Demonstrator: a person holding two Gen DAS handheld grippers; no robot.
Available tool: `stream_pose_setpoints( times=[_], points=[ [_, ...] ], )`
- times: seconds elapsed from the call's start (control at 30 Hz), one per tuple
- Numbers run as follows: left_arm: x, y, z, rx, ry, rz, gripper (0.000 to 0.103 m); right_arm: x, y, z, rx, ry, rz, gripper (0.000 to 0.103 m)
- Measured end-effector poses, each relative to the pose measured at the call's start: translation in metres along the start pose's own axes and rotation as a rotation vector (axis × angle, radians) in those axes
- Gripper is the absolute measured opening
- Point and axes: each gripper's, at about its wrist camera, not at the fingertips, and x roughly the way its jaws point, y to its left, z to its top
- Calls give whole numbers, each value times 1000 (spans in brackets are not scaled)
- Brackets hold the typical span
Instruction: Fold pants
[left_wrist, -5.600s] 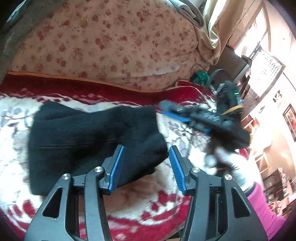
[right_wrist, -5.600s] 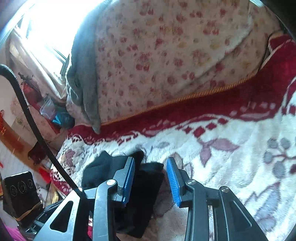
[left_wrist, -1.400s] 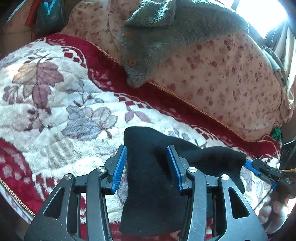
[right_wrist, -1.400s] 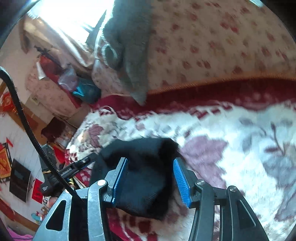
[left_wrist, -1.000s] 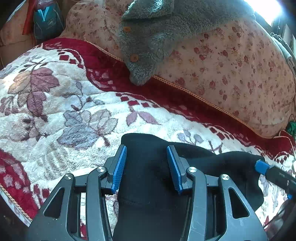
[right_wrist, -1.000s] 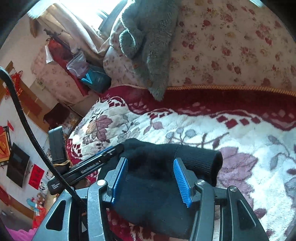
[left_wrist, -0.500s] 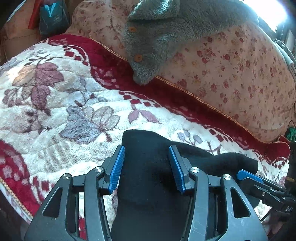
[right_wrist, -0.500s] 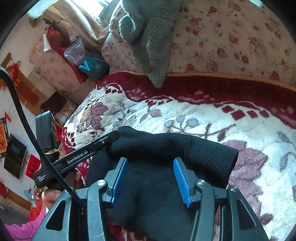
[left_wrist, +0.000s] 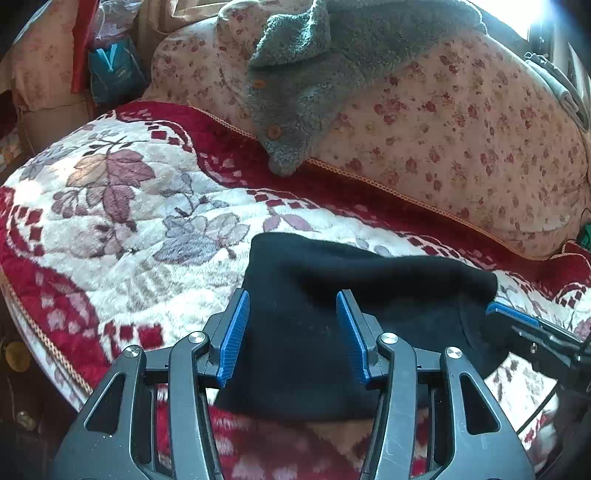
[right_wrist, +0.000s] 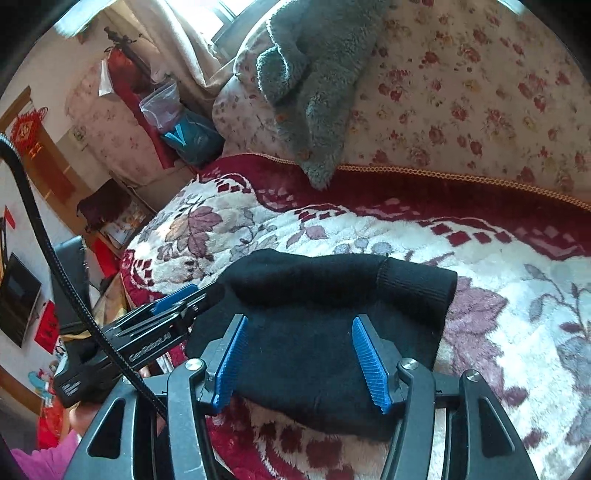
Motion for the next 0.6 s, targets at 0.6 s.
stream_pose_setpoints(
  times=[0.6],
  points=[
    [-34,-8,-24,4,-11,50,48,-23,12,-20,2,-34,13,63]
  ],
)
